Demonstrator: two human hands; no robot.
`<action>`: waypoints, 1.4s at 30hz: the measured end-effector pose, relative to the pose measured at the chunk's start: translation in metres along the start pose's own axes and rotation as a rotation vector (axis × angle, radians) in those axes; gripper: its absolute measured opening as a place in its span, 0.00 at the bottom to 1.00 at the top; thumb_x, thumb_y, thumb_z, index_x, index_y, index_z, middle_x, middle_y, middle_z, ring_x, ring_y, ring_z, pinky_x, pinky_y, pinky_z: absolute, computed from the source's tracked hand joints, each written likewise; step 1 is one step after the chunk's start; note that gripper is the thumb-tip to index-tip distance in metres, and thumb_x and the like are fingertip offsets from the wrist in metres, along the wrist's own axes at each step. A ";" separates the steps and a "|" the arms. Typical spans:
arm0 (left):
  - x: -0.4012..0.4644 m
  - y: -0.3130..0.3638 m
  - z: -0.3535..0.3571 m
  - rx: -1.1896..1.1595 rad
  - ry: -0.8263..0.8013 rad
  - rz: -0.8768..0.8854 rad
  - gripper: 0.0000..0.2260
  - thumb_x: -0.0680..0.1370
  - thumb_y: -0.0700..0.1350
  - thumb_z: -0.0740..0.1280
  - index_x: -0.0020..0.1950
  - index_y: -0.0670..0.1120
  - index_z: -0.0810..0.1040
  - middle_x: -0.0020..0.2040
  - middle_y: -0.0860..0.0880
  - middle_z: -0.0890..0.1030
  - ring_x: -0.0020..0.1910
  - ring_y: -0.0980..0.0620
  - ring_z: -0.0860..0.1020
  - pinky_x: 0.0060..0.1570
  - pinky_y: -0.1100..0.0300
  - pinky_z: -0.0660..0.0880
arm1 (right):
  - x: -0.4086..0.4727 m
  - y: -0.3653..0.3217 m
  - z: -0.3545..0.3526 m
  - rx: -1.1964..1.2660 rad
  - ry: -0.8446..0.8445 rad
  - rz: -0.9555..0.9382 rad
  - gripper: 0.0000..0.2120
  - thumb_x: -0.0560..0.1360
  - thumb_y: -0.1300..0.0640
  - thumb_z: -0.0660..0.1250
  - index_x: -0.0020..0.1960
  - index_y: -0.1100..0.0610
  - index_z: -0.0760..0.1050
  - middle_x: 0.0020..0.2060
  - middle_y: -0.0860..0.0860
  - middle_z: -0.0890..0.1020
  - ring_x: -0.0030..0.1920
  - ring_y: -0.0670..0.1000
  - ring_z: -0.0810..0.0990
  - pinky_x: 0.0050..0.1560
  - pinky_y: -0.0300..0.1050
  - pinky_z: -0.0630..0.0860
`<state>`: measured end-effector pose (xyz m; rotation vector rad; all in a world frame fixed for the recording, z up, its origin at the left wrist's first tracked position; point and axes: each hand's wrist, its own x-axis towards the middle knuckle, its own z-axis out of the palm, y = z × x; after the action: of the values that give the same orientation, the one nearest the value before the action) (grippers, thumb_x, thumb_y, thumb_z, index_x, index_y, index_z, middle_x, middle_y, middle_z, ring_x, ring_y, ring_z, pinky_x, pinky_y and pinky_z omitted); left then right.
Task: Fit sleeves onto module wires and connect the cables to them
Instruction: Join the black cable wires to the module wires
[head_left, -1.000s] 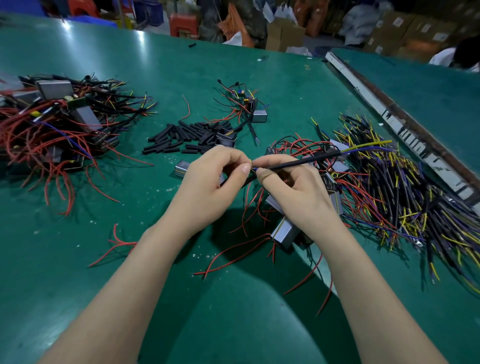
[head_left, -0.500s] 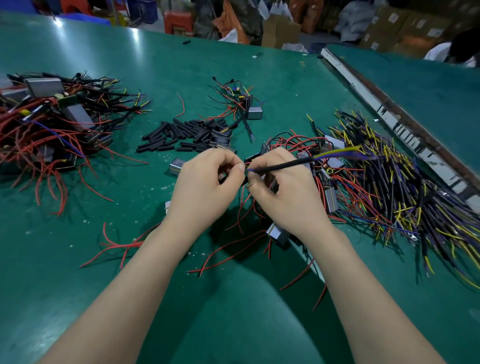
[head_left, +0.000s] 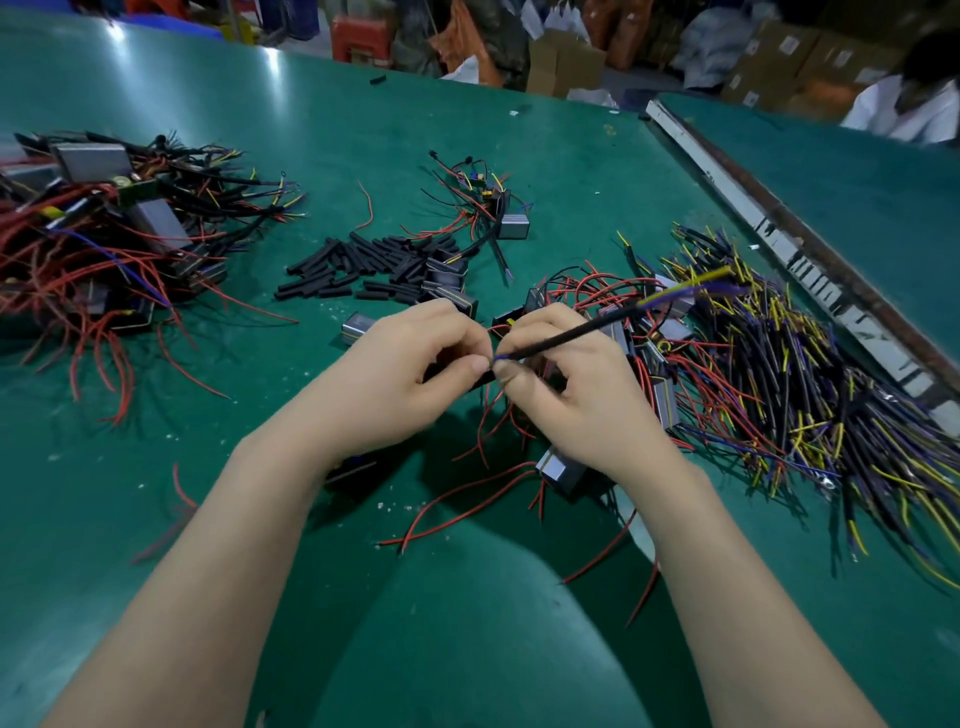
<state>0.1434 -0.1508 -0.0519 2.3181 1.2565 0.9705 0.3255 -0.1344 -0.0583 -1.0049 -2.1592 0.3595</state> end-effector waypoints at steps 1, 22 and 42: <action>0.000 0.000 -0.001 -0.049 -0.022 -0.002 0.04 0.78 0.39 0.66 0.46 0.47 0.78 0.43 0.48 0.74 0.42 0.54 0.72 0.46 0.65 0.68 | 0.000 0.001 -0.002 0.062 -0.023 0.010 0.07 0.73 0.58 0.66 0.44 0.61 0.80 0.44 0.51 0.77 0.46 0.51 0.77 0.50 0.46 0.73; 0.000 0.007 0.011 -1.045 0.026 -0.174 0.04 0.74 0.40 0.66 0.43 0.49 0.78 0.40 0.47 0.79 0.42 0.47 0.75 0.52 0.57 0.70 | 0.002 -0.017 -0.005 0.780 -0.068 0.299 0.09 0.74 0.50 0.63 0.40 0.46 0.81 0.34 0.46 0.81 0.36 0.45 0.78 0.38 0.37 0.71; 0.003 0.021 0.016 -0.820 0.214 -0.139 0.03 0.75 0.44 0.64 0.42 0.46 0.75 0.34 0.59 0.79 0.35 0.64 0.74 0.40 0.73 0.70 | 0.004 -0.020 -0.002 0.778 0.171 0.359 0.09 0.79 0.59 0.64 0.40 0.55 0.76 0.28 0.45 0.77 0.29 0.42 0.75 0.33 0.32 0.71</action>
<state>0.1688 -0.1592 -0.0504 1.5052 0.8343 1.3803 0.3141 -0.1445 -0.0447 -0.9004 -1.4607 1.1323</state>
